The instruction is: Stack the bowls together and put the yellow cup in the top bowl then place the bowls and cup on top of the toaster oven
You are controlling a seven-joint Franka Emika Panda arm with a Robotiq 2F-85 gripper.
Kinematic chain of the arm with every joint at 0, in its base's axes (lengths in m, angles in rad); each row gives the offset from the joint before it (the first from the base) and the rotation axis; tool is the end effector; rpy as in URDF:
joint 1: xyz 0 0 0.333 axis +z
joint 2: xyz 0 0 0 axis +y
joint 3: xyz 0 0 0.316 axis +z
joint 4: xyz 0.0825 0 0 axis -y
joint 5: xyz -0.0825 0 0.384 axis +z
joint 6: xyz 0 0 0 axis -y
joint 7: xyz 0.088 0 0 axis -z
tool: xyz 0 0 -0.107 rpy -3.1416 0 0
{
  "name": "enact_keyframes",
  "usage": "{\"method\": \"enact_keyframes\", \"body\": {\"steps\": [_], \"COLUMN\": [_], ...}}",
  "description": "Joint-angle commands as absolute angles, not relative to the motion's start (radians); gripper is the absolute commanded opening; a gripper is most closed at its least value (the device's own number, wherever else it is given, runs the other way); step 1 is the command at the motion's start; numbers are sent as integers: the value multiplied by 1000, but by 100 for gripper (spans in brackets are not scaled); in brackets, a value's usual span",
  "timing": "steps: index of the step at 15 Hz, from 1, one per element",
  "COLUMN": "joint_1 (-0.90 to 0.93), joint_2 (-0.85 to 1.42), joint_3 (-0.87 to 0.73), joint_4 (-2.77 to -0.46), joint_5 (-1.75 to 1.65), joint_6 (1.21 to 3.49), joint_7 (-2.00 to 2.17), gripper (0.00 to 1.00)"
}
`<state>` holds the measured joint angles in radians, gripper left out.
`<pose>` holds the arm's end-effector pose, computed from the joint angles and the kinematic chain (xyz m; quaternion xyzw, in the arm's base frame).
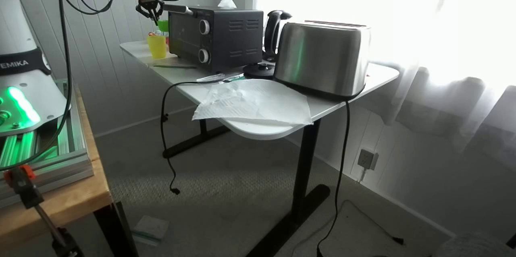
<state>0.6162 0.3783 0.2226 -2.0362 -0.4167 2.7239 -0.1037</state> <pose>0.4111 0.4706 0.2936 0.7928 0.5830 0.1772 0.0116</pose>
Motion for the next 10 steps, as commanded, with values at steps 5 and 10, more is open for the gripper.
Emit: {"method": "enact_keyframes", "body": {"steps": [5, 10], "joint_1": [675, 711], "joint_2": [468, 505], "joint_3": [183, 135], "joint_4": [-1937, -1914], "joint_5": [-478, -498], "joint_6": [2667, 2688], "joint_7": [33, 84], "gripper": [2, 2]}}
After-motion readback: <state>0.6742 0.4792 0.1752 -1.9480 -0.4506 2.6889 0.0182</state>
